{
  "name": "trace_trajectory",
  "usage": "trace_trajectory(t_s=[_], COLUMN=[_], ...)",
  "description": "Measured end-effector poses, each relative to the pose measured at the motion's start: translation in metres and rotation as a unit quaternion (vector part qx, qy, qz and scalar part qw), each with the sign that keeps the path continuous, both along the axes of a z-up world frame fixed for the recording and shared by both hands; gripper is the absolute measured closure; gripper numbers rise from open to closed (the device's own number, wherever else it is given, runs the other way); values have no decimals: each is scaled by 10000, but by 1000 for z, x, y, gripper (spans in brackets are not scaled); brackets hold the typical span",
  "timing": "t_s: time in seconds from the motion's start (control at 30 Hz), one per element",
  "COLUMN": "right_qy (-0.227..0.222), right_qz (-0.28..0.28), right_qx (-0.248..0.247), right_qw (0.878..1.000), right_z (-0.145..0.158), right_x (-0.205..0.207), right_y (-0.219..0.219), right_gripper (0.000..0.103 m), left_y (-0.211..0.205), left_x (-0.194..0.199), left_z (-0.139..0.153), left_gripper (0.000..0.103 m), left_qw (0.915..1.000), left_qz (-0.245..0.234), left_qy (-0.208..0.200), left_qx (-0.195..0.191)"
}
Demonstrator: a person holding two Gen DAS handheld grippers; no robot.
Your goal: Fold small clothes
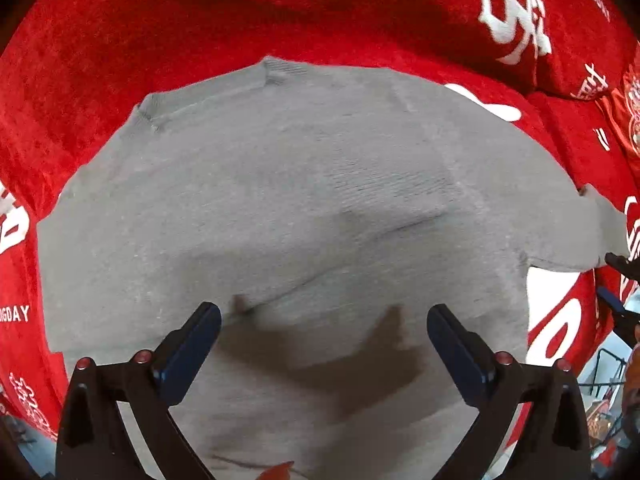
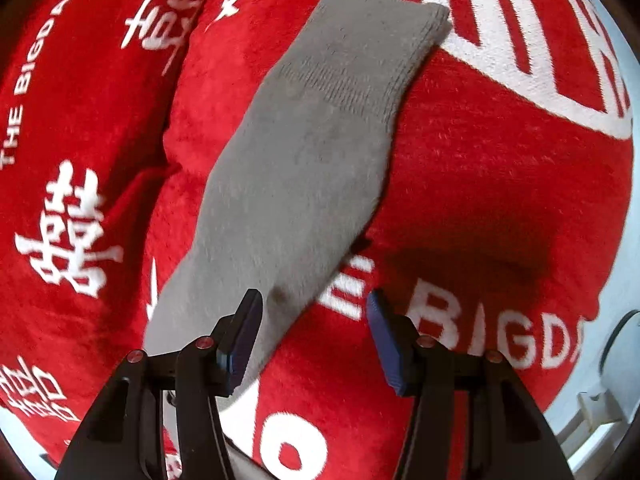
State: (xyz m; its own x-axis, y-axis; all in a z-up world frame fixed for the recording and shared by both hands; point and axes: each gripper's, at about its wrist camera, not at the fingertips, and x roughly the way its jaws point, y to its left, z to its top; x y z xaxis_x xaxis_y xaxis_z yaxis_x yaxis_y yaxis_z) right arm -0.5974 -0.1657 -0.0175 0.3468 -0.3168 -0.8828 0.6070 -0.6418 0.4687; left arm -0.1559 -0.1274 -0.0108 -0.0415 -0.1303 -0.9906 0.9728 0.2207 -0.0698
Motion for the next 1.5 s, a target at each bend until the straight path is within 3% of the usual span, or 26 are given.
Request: trace_trajectory(t_s=[0.27,0.4,0.53,0.6,0.63,0.67,0.7,0.77,0.93,1.07,1.2,1.33,1.5], right_qy=[-392,-818,-1437,-1762,-1943,-2046,-2047,-1930,-2231,-2469,-2495,-2119,-1697], right_qz=[-107,-389,-976,-1277,-1388,-1422,-1407,-1109,-263,647,1753,2884,3745], right_qx=[-232,-403,-546,-487,-465,-440,-465,-732,-1301,-1686,-1908,-1750,-1133], right_qw=[9989,9951,9833,9748,9700,9675,9676,9722,9657,9521,9331,9172,9045], right_z=[-13,-17,-25,-33,-38,-40,-40,-31,0,33,61,68,36], right_x=[-11,-16,-20,-19,-18,-16,-14,-6,32,89,171,257,350], right_y=[-25,-28,-24,-22,-22,-23,-24,-32,-58,-84,-106,-108,-88], right_gripper=[39,39,39,62,88,95,96,96,96,96,96,96,96], left_y=[-15,-20,-17,-17,-17,-17,-15,-9,-4,4,15,33,54], left_x=[-35,-39,-26,-26,-25,-24,-22,-18,-11,3,27,53,87], left_z=[-5,-9,-24,-25,-25,-25,-23,-18,-14,-10,-5,-1,0], left_gripper=[0,0,0,0,0,0,0,0,0,0,0,0,0], left_qw=[9999,9994,9994,9994,9995,9995,9995,9994,9990,9991,9983,9969,9935], left_qz=[1,111,99,105,113,128,133,123,131,235,451,709,1038], left_qy=[-132,-263,-118,-92,-91,-108,-142,-244,-378,-319,-329,-323,-432], left_qx=[112,173,325,305,283,263,245,232,206,162,144,141,160])
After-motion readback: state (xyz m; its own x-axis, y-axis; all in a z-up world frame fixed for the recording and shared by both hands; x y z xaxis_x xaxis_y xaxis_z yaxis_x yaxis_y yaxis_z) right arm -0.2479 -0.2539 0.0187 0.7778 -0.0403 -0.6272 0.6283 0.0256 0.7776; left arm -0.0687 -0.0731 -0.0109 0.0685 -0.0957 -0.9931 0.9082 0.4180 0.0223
